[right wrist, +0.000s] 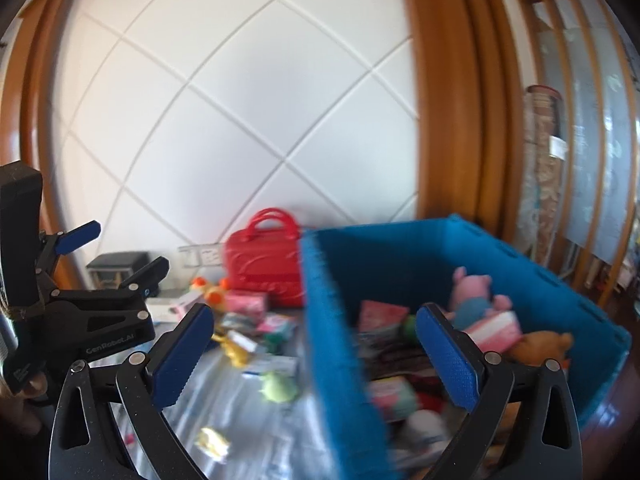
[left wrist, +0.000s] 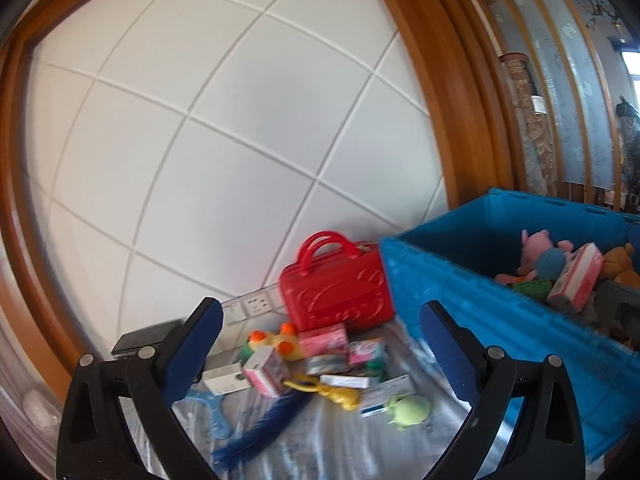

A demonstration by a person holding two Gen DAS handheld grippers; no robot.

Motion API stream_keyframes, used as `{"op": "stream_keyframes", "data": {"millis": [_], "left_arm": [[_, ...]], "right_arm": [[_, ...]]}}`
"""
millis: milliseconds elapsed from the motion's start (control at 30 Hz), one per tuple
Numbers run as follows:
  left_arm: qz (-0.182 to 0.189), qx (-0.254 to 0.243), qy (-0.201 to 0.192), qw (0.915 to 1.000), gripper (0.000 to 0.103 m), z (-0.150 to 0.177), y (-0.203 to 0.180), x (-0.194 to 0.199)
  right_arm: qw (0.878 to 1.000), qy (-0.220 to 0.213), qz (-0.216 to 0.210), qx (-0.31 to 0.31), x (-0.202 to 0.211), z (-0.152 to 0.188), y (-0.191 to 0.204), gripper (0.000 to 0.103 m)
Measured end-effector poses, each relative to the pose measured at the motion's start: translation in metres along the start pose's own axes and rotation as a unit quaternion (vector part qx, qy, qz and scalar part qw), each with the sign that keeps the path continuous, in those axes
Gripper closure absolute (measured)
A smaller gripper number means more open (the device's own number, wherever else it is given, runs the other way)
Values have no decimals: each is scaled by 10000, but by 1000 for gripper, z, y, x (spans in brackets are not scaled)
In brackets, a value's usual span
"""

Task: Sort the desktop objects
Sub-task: 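Open both tools over the crate and return toward the bed items, then grasp the white-green box with the left tool while the right tool grasps the pink tissue pack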

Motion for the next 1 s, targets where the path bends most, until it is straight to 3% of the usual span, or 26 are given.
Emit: {"op": "stream_keyframes", "data": {"millis": [367, 633, 833, 1000], "left_arm": [[-460, 102, 361, 9982, 3, 79, 121, -11], [-908, 283, 811, 9922, 3, 142, 196, -52], [-1107, 457, 1184, 9857, 3, 177, 229, -86], [-1147, 424, 1408, 9825, 3, 198, 235, -118]], "right_arm": [[9988, 291, -370, 98, -27, 31, 125, 0], [9963, 652, -365, 431, -65, 49, 166, 0], [9897, 1018, -771, 651, -125, 63, 193, 0], [9775, 1563, -1146, 838, -214, 91, 223, 0]]}}
Point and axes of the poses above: each gripper's, at about its wrist camera, not at the fingertips, and x roughly against the way its jaws point, y to its left, z to its underside, the point moved 9 cm from there along -x, roughly the way its jaws point, and after that the axes turned 7 degrees about -x, right-handed, at the moved point
